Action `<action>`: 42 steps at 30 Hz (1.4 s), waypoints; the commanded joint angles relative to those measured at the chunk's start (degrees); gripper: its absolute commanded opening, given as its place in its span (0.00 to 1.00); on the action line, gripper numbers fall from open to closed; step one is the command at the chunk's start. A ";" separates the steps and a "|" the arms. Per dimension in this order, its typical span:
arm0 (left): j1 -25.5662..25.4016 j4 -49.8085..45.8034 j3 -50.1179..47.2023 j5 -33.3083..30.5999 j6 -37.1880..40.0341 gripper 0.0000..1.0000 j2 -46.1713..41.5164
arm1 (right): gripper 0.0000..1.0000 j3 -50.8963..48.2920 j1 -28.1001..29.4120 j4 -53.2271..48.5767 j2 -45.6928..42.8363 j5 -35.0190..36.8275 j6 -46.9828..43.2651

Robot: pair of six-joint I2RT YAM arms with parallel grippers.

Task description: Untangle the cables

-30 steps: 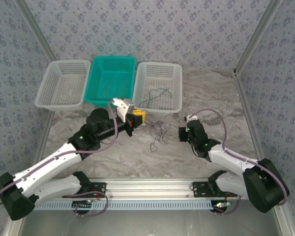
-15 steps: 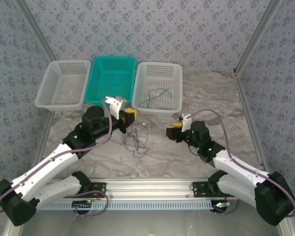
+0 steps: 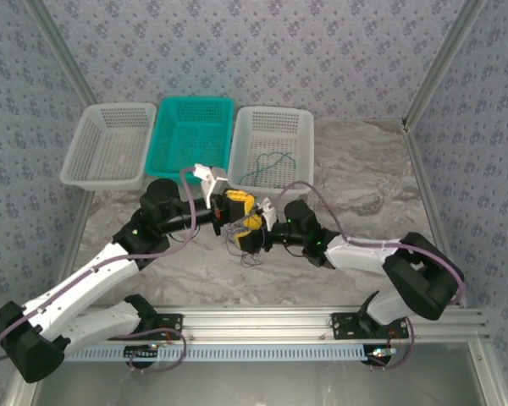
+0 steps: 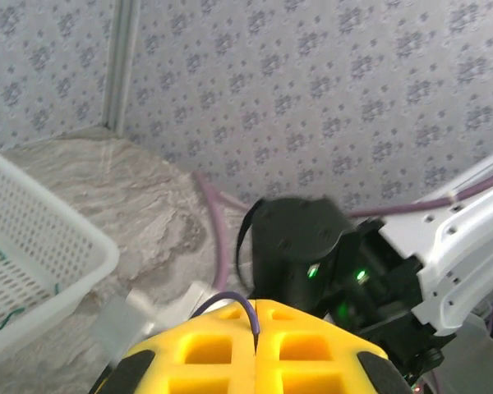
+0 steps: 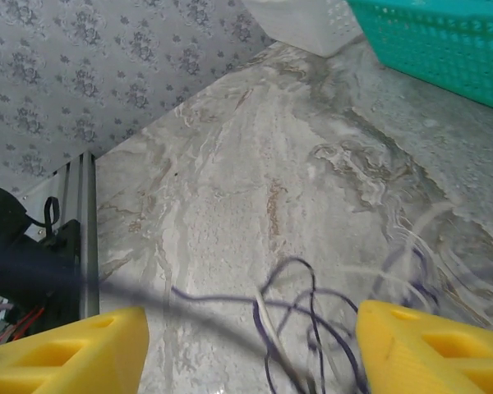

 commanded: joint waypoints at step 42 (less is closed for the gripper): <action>31.62 -21.04 37.05 -16.58 0.10 0.00 7.73 | 0.53 -8.00 -8.77 -4.98 -9.81 19.07 10.98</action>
